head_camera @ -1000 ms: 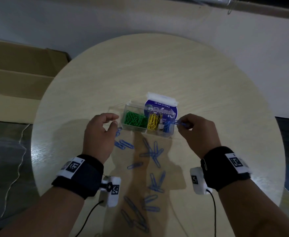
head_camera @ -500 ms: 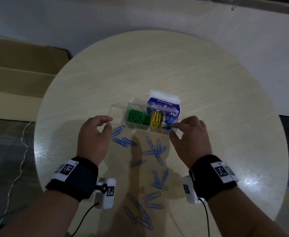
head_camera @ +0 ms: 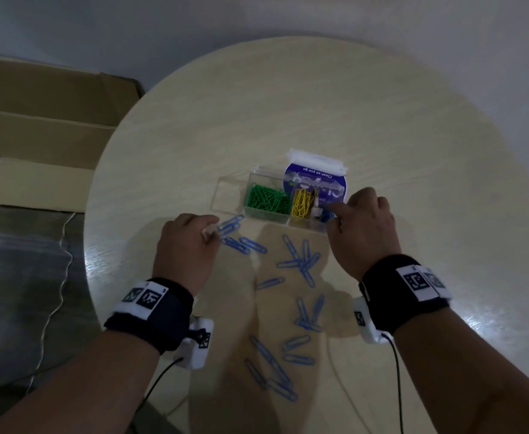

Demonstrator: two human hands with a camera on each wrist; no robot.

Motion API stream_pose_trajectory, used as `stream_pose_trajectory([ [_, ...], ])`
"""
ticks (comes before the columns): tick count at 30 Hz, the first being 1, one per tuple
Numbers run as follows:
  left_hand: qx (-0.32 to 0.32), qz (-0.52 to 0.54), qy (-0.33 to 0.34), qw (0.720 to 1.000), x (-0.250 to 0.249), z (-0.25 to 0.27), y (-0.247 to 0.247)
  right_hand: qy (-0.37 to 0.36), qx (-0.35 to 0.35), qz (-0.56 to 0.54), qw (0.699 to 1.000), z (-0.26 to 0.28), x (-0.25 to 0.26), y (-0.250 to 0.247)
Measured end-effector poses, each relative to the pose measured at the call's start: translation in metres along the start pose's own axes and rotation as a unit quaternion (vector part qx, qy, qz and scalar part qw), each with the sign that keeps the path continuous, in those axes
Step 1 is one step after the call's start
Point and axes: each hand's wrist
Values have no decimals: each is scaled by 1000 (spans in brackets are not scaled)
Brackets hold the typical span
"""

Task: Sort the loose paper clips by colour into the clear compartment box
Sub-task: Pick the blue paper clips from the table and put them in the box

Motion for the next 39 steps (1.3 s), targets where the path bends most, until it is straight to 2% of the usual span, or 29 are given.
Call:
stream_pose_trajectory([
  [3,69,-90,71,991,-2,4,2,-4,20,32,999,1,0,2],
  [5,87,-123,109,983,-8,4,-1,-7,12,28,1000,3,-1,0],
  [8,108,-140,141,974,-14,2,-5,46,-37,-66,996,16,-7,-3],
  [9,113,-136,149,973,-14,2,-6,73,-33,-90,993,24,-8,-2],
  [10,121,-128,156,972,-14,3,-5,102,1,-97,990,32,-7,1],
  [13,145,-92,158,972,-20,7,-1,168,161,-69,970,53,4,11],
  [14,154,-86,148,973,-24,7,1,162,177,-60,969,57,9,14],
  [17,189,-109,133,967,-34,3,5,91,163,-35,982,57,21,21],
  [21,184,-104,182,960,-38,8,8,-3,164,-33,986,54,25,29],
  [23,177,-110,195,958,-37,15,10,-27,165,-33,985,56,24,32],
  [26,170,-108,195,960,-40,22,9,19,140,-81,987,58,18,27],
  [28,162,-106,164,967,-39,24,5,62,145,-53,986,59,13,26],
  [31,174,-145,156,961,-34,27,-2,32,177,-16,984,60,11,28],
  [34,182,-154,160,958,-33,32,-4,9,170,-39,985,62,10,33],
  [39,211,-182,151,948,-43,31,-5,1,167,-7,986,67,4,37],
])
Point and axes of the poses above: each hand's wrist, its own z-axis away from the middle knuckle, its own y-axis out of the palm, x = y × z, and after that the axes turned 9 degrees about y, right-handed
